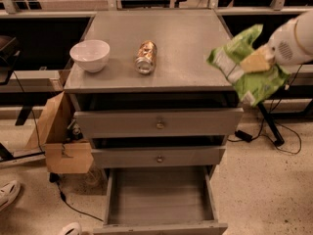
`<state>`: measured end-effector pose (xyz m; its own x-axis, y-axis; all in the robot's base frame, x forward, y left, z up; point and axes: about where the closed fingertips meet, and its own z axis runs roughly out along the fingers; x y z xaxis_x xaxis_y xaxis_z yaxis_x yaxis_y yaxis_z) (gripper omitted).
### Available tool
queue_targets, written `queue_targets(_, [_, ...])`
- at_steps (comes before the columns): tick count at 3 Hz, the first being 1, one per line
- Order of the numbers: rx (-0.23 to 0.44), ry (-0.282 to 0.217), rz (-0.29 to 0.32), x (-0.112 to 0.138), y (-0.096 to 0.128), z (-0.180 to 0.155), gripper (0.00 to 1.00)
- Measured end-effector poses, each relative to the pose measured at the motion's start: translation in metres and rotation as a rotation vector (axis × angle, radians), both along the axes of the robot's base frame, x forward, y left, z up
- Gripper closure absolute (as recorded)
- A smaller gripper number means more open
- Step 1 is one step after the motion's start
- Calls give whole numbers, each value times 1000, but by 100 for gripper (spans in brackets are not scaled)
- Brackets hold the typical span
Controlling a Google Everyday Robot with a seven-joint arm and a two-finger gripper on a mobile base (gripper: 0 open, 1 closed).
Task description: Pick green rice chip bag from bottom drawer and place on counter
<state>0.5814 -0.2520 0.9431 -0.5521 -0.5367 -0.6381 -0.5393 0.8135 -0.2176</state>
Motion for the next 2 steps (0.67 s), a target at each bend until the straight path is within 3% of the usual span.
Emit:
queue_targets(1, [22,-9,-50,43,-7,33,100])
queue_targets(2, [59,-25,-62,95,1,51,100])
